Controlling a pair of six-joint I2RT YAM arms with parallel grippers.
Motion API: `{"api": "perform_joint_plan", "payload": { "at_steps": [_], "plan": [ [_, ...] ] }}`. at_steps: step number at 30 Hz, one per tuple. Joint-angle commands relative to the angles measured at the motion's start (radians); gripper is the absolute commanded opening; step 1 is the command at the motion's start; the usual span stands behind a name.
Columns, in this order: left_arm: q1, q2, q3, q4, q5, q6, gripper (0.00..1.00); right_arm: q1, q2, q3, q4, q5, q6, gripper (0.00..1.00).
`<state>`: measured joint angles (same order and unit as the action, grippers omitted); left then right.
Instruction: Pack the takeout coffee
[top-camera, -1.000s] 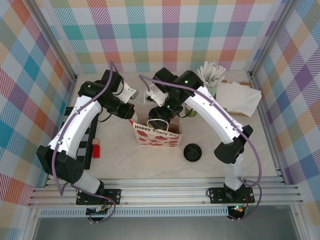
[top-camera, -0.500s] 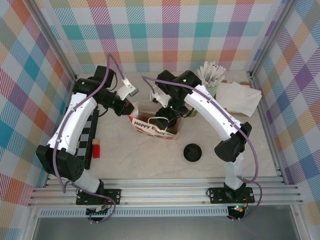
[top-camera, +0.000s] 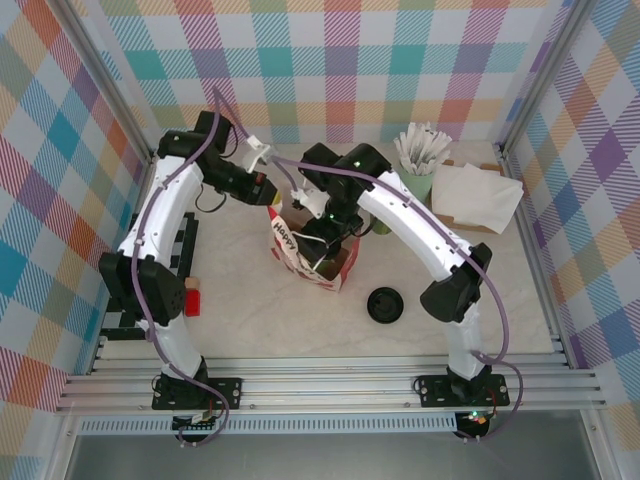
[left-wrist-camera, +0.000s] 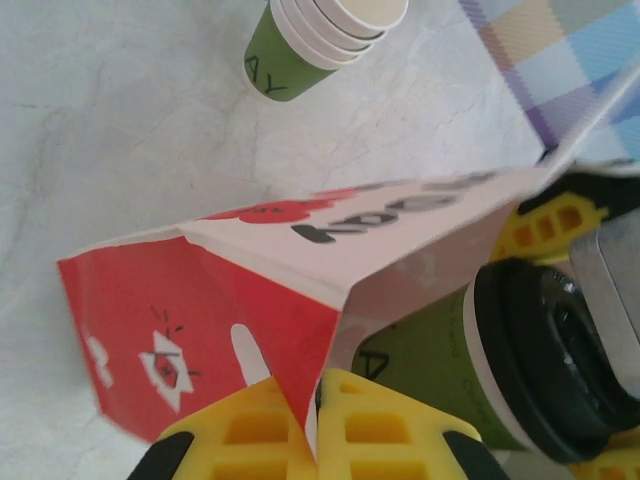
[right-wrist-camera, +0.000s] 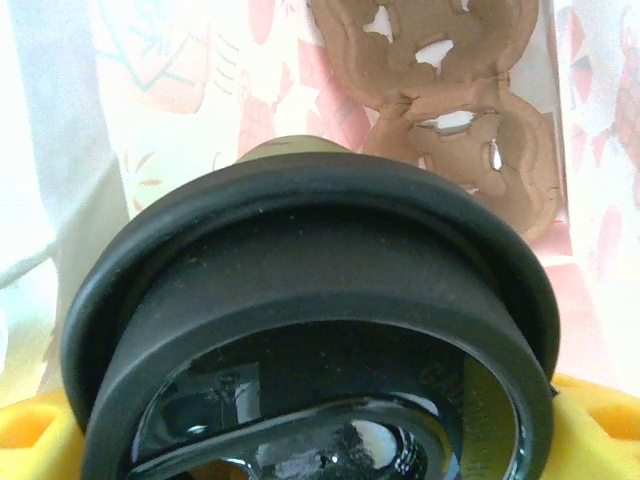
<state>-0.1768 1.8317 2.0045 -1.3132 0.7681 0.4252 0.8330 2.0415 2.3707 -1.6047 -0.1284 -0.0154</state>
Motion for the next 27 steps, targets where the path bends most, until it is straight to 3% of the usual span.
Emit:
{"api": "perform_joint_plan", "payload": {
  "at_steps": [1,3,5,7,9,14,18,23,27],
  "plan": [
    [0.046,0.048,0.135,-0.086,0.121,-0.042,0.09,0.009,0.024,0.078,-0.030,-0.156,0.001,0.43],
    [0.045,0.064,0.183,-0.144,0.147,0.010,0.24,-0.004,0.033,0.079,0.000,-0.122,0.047,0.43],
    [0.044,0.028,0.152,-0.180,0.176,0.113,0.57,-0.025,0.043,0.082,0.033,-0.064,0.108,0.43],
    [0.045,-0.057,0.058,-0.134,0.157,0.154,0.72,-0.038,0.042,0.084,0.057,-0.046,0.145,0.43],
    [0.048,-0.183,-0.090,0.002,0.103,0.155,0.78,-0.047,0.040,0.081,0.062,-0.043,0.160,0.43],
    [0.048,-0.451,-0.369,0.359,0.052,0.161,0.80,-0.046,0.058,0.074,0.051,-0.064,0.147,0.43],
    [0.003,-0.497,-0.334,0.335,0.105,0.148,0.79,-0.046,0.062,0.074,0.059,-0.057,0.144,0.43],
    [-0.244,-0.554,-0.430,0.467,-0.155,0.092,0.72,-0.046,0.068,0.073,0.059,-0.052,0.143,0.43],
    [-0.345,-0.573,-0.470,0.500,-0.298,0.030,0.68,-0.046,0.066,0.068,0.060,-0.047,0.144,0.43]
  ]
}}
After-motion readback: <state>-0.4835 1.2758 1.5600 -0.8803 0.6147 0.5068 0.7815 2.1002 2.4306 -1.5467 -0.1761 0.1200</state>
